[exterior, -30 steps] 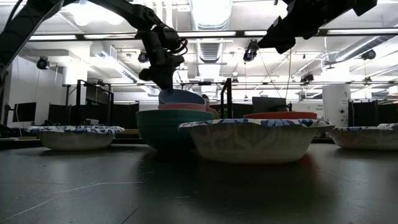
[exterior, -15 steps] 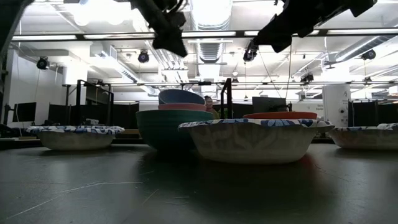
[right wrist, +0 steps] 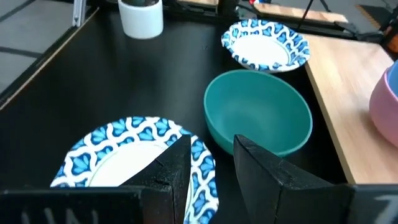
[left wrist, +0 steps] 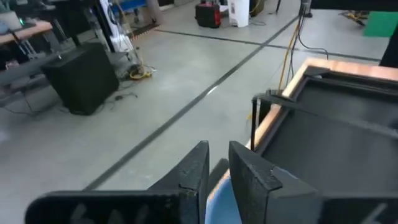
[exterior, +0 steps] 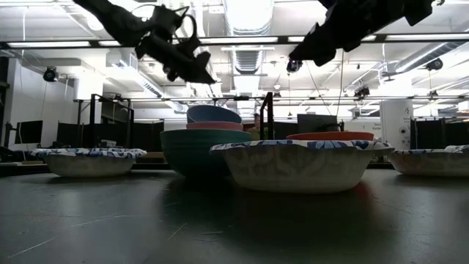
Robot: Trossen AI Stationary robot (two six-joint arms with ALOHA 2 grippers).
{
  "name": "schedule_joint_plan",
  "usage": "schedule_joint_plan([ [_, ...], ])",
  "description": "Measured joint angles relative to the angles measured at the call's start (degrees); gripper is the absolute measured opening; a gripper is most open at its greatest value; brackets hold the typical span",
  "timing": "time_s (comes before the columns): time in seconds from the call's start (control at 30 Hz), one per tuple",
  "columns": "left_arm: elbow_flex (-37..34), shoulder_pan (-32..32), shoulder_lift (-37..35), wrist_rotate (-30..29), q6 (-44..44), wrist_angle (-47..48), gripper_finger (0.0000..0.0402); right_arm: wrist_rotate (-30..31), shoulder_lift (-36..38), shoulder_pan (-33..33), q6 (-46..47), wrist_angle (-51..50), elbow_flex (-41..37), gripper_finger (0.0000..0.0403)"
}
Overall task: Place and stack bowls onto a shelf
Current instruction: Stack the blue bowl on top of the pink bowl
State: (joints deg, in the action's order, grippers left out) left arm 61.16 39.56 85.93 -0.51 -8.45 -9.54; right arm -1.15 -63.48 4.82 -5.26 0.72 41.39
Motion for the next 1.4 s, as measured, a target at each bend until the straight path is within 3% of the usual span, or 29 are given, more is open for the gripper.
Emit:
schedule_joint_plan([
  [0.4,0.3,0.4,5.6,-6.6,3.5,5.8,0.0040,0.3,-0.4,-0.2,-0.3,0.9,0.0,0.0112],
  [0.8,5.9,0.4,6.4,-5.4,6.7,16.1,0.0040,0.3,-0.4,-0.2,-0.7,1.2,0.0,0.0112],
  [0.87,7.6,0.0,5.2,-2.1,7.3,18.3,0.0040,1.1,-0.4,-0.2,-0.7,2.0,0.0,0.0112],
  [0.97,10.2,-1.3,1.9,3.2,8.2,21.2,0.0040,7.3,-0.4,-0.2,-0.2,4.6,0.0,0.0111],
  [1.13,8.3,-6.5,-7.3,4.5,9.2,22.6,0.0040,19.4,-0.4,-2.0,-1.9,10.7,0.6,0.0089],
  [1.27,3.1,-13.4,-15.1,4.2,11.1,22.2,0.0040,19.0,-1.5,-7.3,-1.8,10.1,5.1,0.0043],
  [1.4,-2.7,-21.2,-21.9,-3.3,11.1,20.9,0.0040,15.5,-6.6,-13.5,-3.4,9.8,12.7,0.0013],
])
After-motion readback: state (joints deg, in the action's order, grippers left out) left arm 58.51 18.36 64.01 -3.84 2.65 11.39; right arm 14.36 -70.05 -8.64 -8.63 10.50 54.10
